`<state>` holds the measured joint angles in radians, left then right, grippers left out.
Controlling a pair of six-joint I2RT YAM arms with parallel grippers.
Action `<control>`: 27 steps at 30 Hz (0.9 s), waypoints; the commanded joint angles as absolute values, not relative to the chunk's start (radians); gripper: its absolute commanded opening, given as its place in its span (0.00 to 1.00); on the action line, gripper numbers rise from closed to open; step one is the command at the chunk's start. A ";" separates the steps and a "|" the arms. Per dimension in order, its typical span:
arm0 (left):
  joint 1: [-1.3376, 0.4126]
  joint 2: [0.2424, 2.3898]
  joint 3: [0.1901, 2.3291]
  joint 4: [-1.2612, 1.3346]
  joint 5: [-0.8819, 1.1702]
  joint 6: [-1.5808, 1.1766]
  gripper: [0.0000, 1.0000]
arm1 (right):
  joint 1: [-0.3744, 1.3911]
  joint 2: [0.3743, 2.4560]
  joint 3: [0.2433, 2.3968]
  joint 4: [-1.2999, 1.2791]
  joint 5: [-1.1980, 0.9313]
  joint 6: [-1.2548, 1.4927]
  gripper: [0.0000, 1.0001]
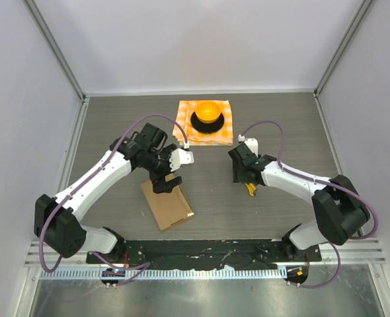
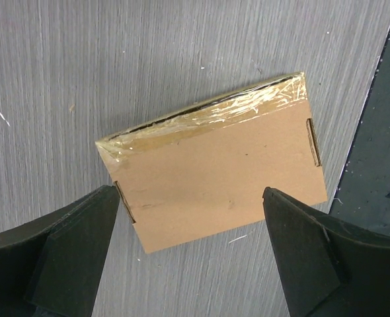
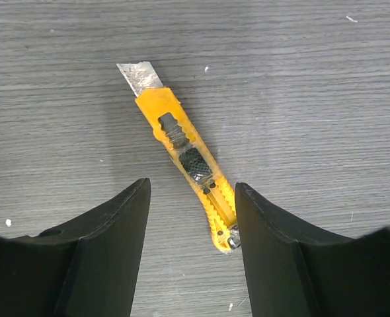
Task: Unpack the express box
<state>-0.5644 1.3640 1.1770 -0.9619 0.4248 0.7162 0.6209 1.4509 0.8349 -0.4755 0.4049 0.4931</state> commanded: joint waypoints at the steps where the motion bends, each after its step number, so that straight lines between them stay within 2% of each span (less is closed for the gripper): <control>1: -0.563 1.348 1.224 -0.992 0.486 0.710 0.97 | 0.627 1.492 0.822 -0.446 0.460 0.515 0.60; 10: -0.563 1.322 1.252 -1.034 0.520 0.716 0.98 | 0.609 1.542 0.778 -0.380 0.410 0.508 0.56; 13: -0.563 1.321 1.266 -1.051 0.537 0.715 0.98 | 0.609 1.528 0.762 -0.355 0.370 0.505 0.45; 14: -0.563 1.321 1.267 -1.051 0.544 0.712 0.98 | 0.609 1.520 0.761 -0.351 0.359 0.506 0.35; 17: -0.563 1.325 1.284 -1.052 0.557 0.692 0.98 | 0.614 1.477 0.750 -0.324 0.304 0.488 0.19; 20: -0.558 1.341 1.310 -1.063 0.574 0.689 0.98 | 0.647 1.398 0.739 -0.293 0.259 0.428 0.08; 23: -0.546 1.358 1.341 -1.086 0.617 0.689 0.98 | 0.702 1.295 0.733 -0.255 0.223 0.387 0.01; 27: -0.517 1.382 1.380 -1.149 0.704 0.707 0.98 | 0.854 1.183 0.733 -0.180 0.233 0.280 0.01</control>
